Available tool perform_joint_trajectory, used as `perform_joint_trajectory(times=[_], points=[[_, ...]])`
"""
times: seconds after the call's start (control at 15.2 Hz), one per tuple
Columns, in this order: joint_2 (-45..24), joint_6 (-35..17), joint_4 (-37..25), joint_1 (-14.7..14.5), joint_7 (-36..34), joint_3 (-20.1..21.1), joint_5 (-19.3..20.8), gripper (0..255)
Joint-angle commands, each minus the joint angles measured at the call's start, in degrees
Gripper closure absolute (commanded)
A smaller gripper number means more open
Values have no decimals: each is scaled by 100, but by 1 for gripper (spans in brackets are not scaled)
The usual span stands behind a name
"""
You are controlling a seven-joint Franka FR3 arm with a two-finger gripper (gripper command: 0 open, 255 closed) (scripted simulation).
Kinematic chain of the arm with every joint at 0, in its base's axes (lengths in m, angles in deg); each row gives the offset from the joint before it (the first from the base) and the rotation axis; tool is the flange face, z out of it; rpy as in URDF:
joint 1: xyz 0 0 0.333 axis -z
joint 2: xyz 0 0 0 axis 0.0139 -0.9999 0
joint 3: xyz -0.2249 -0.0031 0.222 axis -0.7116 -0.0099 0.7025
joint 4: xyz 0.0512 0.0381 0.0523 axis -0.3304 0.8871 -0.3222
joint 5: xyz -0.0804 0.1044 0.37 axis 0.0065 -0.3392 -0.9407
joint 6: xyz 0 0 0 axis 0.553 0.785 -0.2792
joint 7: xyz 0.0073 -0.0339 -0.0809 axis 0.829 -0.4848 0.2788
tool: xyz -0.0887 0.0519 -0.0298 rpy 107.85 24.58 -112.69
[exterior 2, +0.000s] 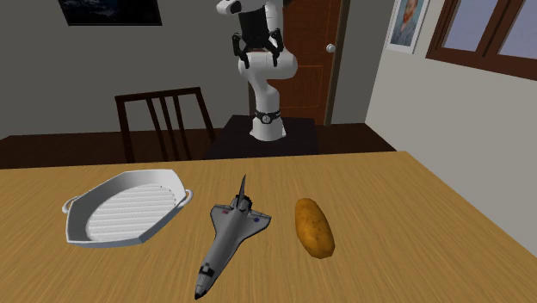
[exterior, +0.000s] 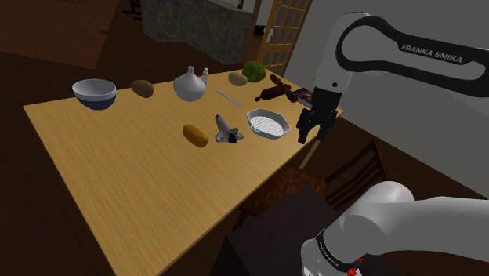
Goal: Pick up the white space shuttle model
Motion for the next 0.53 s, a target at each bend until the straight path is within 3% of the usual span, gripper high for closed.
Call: perform_joint_trajectory(times=[0.0,0.46], points=[[0,0,0,0,0,0,0,0],[-1355,-1302,-242,-41,-29,96,14,0]])
